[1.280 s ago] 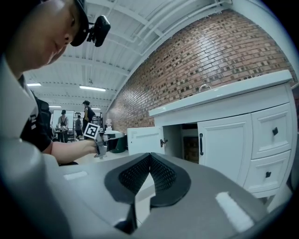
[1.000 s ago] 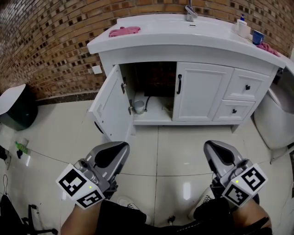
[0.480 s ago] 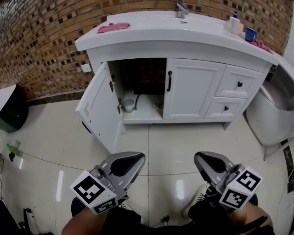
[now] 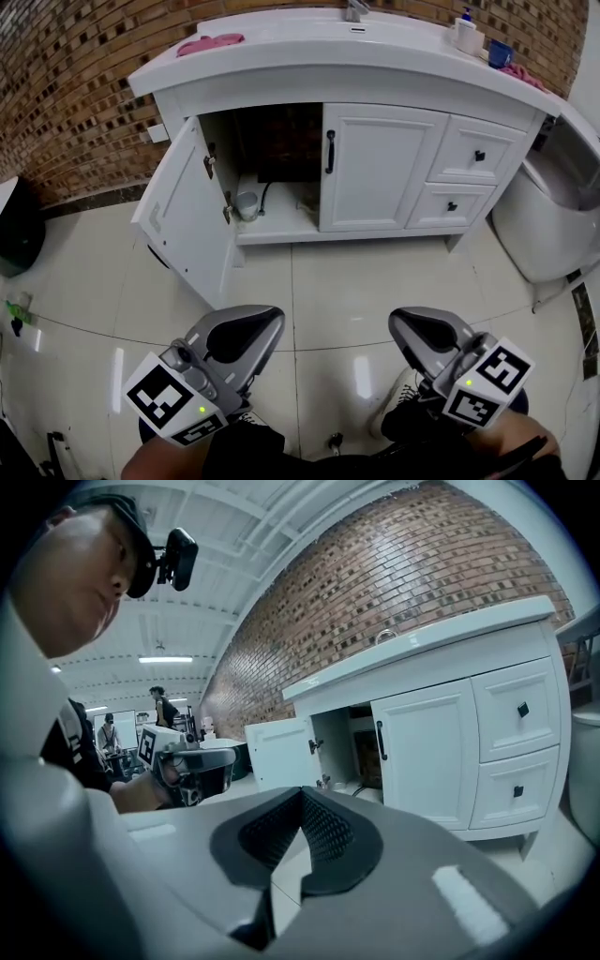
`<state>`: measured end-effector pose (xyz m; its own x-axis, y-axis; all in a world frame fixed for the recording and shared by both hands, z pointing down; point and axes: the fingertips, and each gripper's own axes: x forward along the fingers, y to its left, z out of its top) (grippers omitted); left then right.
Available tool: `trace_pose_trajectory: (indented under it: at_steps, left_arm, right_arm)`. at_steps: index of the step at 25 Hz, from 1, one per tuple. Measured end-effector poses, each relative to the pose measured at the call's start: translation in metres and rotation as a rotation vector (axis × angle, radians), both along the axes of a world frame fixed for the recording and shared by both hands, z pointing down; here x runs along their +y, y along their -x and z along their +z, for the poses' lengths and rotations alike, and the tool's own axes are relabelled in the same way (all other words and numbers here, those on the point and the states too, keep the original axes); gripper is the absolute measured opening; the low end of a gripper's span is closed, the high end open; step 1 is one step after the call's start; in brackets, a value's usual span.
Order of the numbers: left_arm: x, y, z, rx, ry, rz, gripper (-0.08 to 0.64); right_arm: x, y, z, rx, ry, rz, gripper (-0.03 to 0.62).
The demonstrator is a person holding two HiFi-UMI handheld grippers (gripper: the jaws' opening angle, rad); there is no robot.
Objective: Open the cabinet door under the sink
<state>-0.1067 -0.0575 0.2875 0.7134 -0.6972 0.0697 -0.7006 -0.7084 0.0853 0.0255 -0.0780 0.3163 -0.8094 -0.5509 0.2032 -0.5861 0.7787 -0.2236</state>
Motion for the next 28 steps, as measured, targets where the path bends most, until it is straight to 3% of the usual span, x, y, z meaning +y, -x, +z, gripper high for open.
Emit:
trace_pose_trajectory:
  at_steps: [10, 28]
  left_arm:
    - [0.004, 0.001, 0.011, 0.003, 0.038, -0.002, 0.005]
    - [0.006, 0.007, 0.015, -0.018, 0.036, -0.034, 0.005]
  right_arm:
    - [0.009, 0.007, -0.005, 0.026, -0.047, -0.028, 0.008]
    - [0.014, 0.013, -0.008, 0.025, -0.058, -0.031, 0.008]
